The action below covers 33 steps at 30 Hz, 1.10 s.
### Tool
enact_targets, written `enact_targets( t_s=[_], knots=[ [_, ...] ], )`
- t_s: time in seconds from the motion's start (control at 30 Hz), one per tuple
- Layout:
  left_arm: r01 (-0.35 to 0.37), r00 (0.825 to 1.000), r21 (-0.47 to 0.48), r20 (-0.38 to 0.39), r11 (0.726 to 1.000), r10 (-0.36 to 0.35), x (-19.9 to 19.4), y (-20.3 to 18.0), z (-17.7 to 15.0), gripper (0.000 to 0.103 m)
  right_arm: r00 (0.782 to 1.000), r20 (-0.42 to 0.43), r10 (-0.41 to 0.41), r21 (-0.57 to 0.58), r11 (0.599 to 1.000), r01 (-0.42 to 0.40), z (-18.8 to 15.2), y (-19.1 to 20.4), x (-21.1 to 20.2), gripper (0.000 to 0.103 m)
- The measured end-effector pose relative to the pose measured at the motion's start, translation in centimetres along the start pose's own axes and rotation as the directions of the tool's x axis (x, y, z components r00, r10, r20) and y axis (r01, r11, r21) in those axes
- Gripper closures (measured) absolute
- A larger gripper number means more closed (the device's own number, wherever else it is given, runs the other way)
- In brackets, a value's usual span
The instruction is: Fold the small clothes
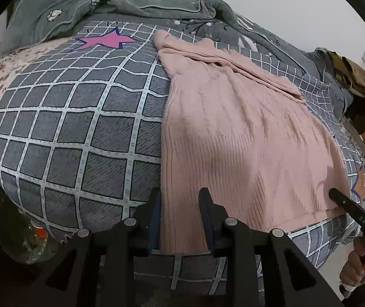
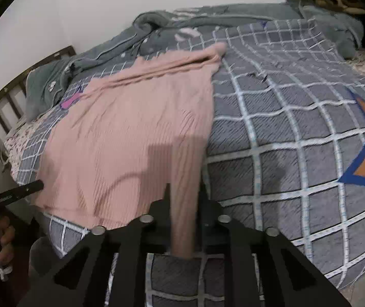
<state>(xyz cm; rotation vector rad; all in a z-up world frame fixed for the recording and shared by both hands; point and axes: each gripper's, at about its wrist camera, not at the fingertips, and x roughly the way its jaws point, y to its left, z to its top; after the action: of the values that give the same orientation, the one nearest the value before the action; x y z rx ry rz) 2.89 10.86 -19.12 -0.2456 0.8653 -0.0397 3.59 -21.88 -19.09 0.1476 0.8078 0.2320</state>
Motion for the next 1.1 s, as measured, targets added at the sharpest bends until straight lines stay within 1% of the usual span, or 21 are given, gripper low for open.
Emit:
enact_targets(
  t_s=[0.23,0.47,0.53,0.63,0.7,0.73,0.8,0.87,0.9,0.93,0.97,1.0,1.03,1.1],
  knots=[
    [-0.001,0.999,-0.033,0.035,0.999,0.002,-0.2,0.2,-0.5,0.075,1.0,-0.011,-0.018,-0.033,0.999,0.017,0.2,0.6,0.5,0.091],
    [-0.017,0.998,-0.026,0.063,1.0,0.019,-0.3,-0.1,-1.0,0.075,1.0,-0.003,0.0,-0.002,1.0,0.0,0.2,0.2,0.6,0.089],
    [-0.009,0.998,-0.016,0.061,1.0,0.01,-0.4,-0.1,-1.1,0.071,1.0,-0.004,0.009,0.014,1.0,-0.009,0.2,0.0,0.5,0.089],
    [0.029,0.999,-0.01,0.046,1.0,-0.029,-0.6,-0.1,-1.2,0.063,1.0,-0.009,0.027,0.047,0.999,-0.027,0.1,-0.3,0.4,0.089],
    [0.041,0.998,-0.014,0.038,0.999,-0.041,-0.7,-0.1,-1.2,0.063,0.999,-0.02,0.034,0.049,0.998,-0.033,0.1,-0.3,0.3,0.089],
    [0.045,0.998,-0.02,0.034,0.999,-0.045,-0.7,0.0,-1.1,0.063,0.999,-0.024,0.036,0.046,0.998,-0.035,0.1,-0.2,0.3,0.087],
    [0.053,0.998,-0.041,0.027,0.998,-0.052,-0.7,0.1,-1.0,0.063,0.998,-0.034,0.052,0.04,0.998,-0.05,0.1,0.0,0.4,0.081],
    [0.066,0.998,-0.074,0.02,0.995,-0.064,-0.6,0.3,-0.9,0.064,0.996,-0.047,0.071,0.036,0.997,-0.069,0.3,0.3,0.4,0.069],
    [0.072,0.997,-0.091,0.019,0.993,-0.071,-0.7,0.5,-0.9,0.064,0.996,-0.056,0.073,0.03,0.997,-0.071,0.4,0.5,0.5,0.069],
    [0.074,0.997,-0.106,0.016,0.992,-0.072,-0.7,0.6,-0.9,0.073,0.995,-0.063,0.076,0.024,0.997,-0.074,0.4,0.7,0.5,0.069],
    [0.075,0.997,-0.118,0.006,0.99,-0.075,-0.6,0.8,-0.9,0.082,0.995,-0.069,0.075,0.018,0.997,-0.074,0.4,0.8,0.5,0.075],
    [0.076,0.997,-0.127,-0.014,0.989,-0.078,-0.4,0.9,-0.9,0.095,0.994,-0.074,0.076,0.011,0.997,-0.076,0.3,1.0,0.4,0.084],
    [0.072,0.997,-0.14,-0.021,0.988,-0.075,-0.4,1.1,-1.0,0.096,0.995,-0.074,0.072,0.004,0.997,-0.072,0.3,1.1,0.3,0.097],
    [0.074,0.997,-0.155,-0.01,0.985,-0.077,-0.9,1.5,-1.0,0.096,0.996,-0.051,0.074,-0.001,0.997,-0.074,0.4,1.2,-0.3,0.098]
  ],
)
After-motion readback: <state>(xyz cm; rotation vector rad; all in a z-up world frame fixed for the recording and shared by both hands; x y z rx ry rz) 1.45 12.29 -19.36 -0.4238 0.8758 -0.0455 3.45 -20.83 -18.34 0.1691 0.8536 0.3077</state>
